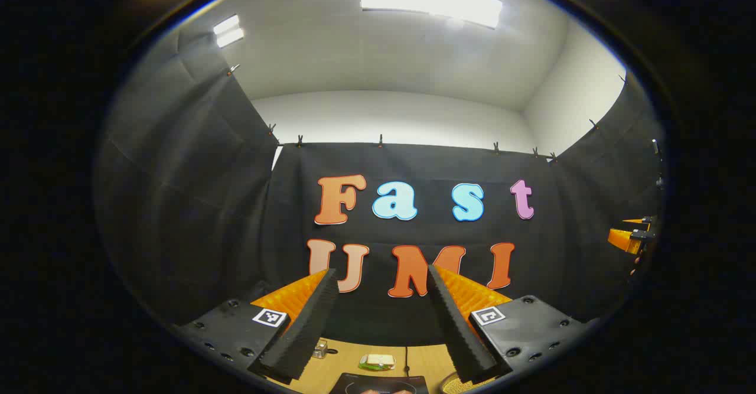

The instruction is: First push the handle of the pot to place it horizontally, then grasp the pot with both hands and set it on the induction cooktop.

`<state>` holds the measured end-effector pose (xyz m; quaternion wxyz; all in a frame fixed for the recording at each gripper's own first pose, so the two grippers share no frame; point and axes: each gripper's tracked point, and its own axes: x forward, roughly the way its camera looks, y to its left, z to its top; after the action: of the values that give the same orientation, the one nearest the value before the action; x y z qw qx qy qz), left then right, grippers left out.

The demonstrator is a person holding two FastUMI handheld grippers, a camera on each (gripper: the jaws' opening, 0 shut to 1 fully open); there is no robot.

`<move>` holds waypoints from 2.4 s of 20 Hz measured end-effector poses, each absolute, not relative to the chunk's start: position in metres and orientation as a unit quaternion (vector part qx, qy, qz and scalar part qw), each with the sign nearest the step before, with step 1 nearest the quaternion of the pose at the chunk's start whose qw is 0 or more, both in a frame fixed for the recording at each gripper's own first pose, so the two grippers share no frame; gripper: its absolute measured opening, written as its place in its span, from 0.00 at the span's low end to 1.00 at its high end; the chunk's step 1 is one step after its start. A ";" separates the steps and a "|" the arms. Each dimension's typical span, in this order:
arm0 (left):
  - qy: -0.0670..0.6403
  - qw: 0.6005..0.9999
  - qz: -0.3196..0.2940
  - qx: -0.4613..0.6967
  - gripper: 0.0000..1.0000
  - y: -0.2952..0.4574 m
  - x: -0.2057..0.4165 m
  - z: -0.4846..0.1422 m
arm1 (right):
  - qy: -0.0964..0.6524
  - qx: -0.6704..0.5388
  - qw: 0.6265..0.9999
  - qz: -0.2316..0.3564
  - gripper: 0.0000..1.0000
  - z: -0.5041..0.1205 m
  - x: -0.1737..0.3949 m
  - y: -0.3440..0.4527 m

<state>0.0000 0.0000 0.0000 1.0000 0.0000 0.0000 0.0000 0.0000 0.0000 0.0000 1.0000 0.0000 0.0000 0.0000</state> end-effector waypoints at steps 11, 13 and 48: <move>-0.037 0.998 0.041 0.005 0.99 0.050 -0.001 0.019 | -0.007 0.013 0.999 0.037 0.95 -0.009 0.014 0.029; -0.034 0.998 0.045 0.011 0.98 0.053 0.000 0.017 | -0.006 0.015 0.999 0.045 0.95 -0.010 0.017 0.035; 0.032 0.998 0.044 0.026 0.98 0.042 0.007 -0.051 | 0.367 0.012 0.899 0.239 0.76 -0.269 -0.072 0.160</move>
<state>0.0067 0.0416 -0.0508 0.9982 0.0256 0.0319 0.0435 -0.0717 0.1599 -0.2694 0.8987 0.0119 0.3674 0.2393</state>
